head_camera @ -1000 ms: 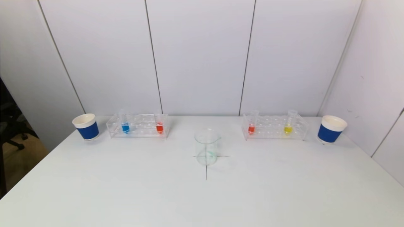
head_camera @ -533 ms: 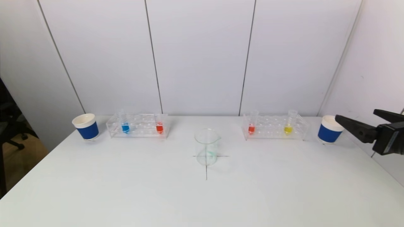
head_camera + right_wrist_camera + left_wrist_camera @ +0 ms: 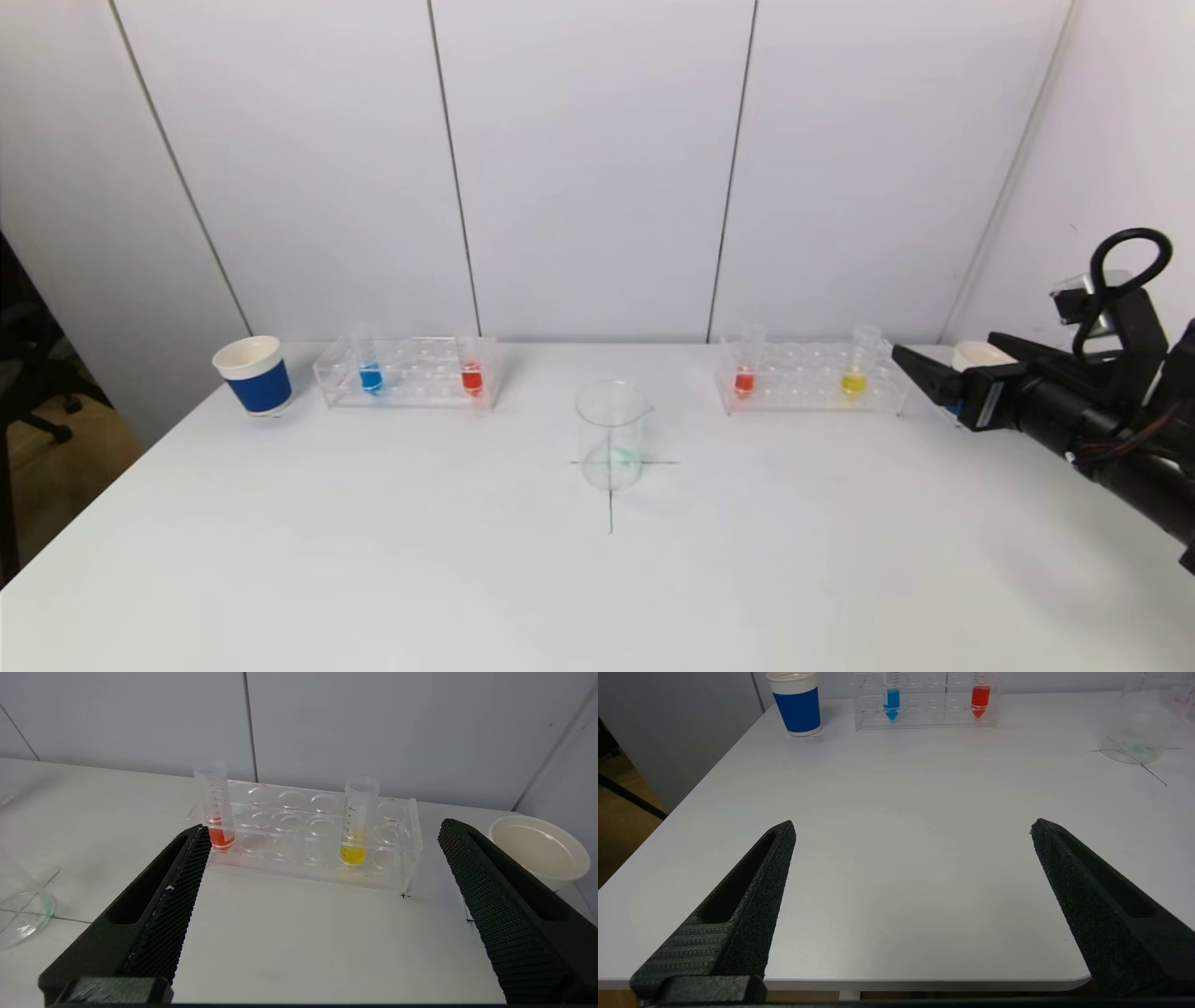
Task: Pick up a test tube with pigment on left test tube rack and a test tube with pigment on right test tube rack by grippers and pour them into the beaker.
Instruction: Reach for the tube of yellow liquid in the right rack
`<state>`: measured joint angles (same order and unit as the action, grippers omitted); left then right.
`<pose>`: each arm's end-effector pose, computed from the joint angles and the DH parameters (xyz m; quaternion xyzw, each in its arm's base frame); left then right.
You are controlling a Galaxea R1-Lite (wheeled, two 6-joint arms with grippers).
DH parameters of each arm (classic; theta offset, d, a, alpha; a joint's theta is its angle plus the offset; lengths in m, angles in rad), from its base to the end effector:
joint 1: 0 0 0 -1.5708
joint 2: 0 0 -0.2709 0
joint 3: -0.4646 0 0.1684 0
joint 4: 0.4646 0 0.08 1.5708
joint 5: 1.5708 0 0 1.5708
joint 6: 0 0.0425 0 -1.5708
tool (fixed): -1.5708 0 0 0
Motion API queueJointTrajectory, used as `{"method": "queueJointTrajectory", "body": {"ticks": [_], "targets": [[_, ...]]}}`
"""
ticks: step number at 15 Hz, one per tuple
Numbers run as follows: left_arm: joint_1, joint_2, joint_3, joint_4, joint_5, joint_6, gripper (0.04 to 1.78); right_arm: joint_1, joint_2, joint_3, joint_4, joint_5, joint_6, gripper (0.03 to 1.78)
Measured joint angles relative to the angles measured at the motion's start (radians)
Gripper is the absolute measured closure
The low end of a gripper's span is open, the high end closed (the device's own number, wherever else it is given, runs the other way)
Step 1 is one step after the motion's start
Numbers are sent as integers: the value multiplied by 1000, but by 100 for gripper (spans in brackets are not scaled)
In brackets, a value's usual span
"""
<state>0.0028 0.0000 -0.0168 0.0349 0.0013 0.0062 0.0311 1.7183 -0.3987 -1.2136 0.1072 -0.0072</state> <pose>0.0008 0.0001 0.0758 0.0031 0.0091 0.0020 1.0000 0.2716 0.0130 0.1280 -0.0016 0.0527 0.0692 0.9962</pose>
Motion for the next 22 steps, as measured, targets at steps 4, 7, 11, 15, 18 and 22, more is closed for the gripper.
{"method": "queueJointTrajectory", "body": {"ticks": [4, 7, 11, 15, 18, 22], "targets": [[0, 0, 0, 0, 0, 0, 6, 1, 190, -7, -208, -24, 3, 4], [0, 0, 0, 0, 0, 0, 6, 0, 302, -28, -303, -42, 9, 4], [0, 0, 0, 0, 0, 0, 6, -4, 385, -73, -307, -67, 13, 4], [0, 0, 0, 0, 0, 0, 6, -4, 439, -114, -308, -76, 13, 4], [0, 0, 0, 0, 0, 0, 6, -4, 461, -139, -308, -93, 16, 4], [0, 0, 0, 0, 0, 0, 6, -4, 478, -174, -307, -95, 15, 4]]}}
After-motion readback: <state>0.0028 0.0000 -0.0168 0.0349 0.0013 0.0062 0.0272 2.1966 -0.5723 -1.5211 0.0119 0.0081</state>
